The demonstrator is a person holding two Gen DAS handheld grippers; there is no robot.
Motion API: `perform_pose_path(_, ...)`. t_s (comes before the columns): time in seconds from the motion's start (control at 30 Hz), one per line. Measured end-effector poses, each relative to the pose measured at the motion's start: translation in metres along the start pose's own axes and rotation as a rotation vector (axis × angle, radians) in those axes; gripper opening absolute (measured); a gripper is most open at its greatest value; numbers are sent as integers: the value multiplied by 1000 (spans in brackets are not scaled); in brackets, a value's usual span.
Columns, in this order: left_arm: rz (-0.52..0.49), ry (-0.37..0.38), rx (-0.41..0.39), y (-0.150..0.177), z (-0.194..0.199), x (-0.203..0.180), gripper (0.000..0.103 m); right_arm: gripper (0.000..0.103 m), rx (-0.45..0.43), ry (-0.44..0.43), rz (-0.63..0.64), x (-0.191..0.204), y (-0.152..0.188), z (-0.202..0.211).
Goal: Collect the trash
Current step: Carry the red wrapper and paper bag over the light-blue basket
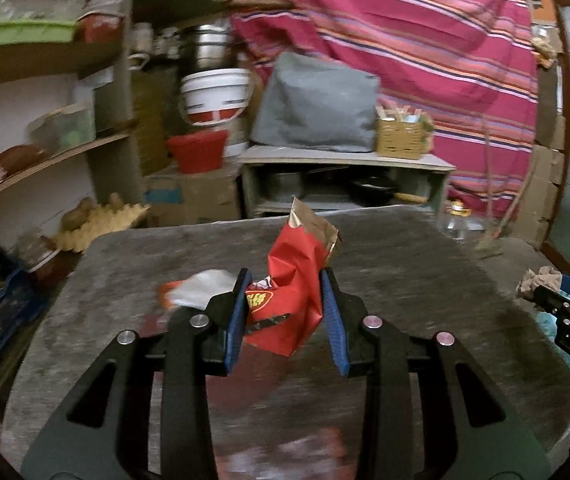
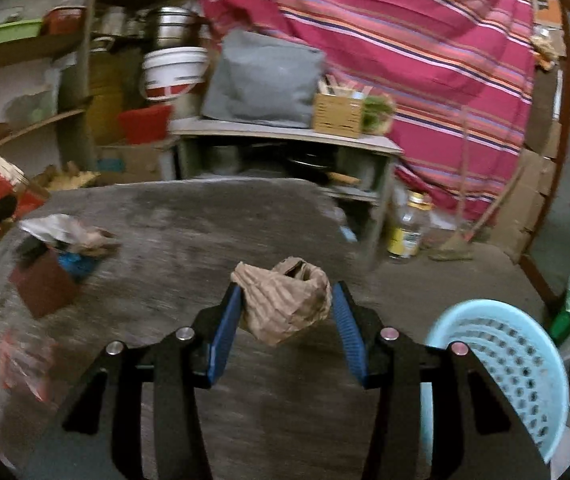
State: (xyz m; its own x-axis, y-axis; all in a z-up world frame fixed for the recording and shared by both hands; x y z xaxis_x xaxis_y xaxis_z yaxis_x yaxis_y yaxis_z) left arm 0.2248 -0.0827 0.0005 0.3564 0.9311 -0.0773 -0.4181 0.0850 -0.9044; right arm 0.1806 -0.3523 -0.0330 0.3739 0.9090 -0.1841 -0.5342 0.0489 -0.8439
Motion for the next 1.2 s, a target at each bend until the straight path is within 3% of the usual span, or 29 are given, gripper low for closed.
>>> perform_pose_path(0.23, -77, 135, 3, -7, -24, -98, 34, 47, 13, 104, -62, -109, 14, -6)
perform_pose_path(0.4, -157, 217, 18, -2, -42, -179, 34, 48, 40, 144, -78, -156, 28, -16)
perform_pose_path(0.6, -179, 350, 53, 18, -62, -266, 34, 48, 58, 158, -171, -205, 39, -23)
perform_pose_path(0.97, -190, 473, 138, 54, -92, -351, 35, 48, 92, 191, -251, -259, 64, -35)
perform_pose_path(1.2, -212, 529, 158, 54, -95, -384, 41, 48, 96, 190, -289, -275, 70, -35)
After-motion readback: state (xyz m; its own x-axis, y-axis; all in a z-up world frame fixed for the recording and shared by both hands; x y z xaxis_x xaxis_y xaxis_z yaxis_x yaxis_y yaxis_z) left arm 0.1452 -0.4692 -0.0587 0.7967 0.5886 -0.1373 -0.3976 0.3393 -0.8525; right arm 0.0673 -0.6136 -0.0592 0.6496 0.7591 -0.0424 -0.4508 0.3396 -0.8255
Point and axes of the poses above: each gripper's, at about its wrist camera, not at the fingertips, and z roughly against the way its jaws point, x to its left, y to its underside, the point moved 10 cm from there along -z, roughly the way its jaws point, and after that the axes turned 15 degrees about y, right-handed, at the moved point
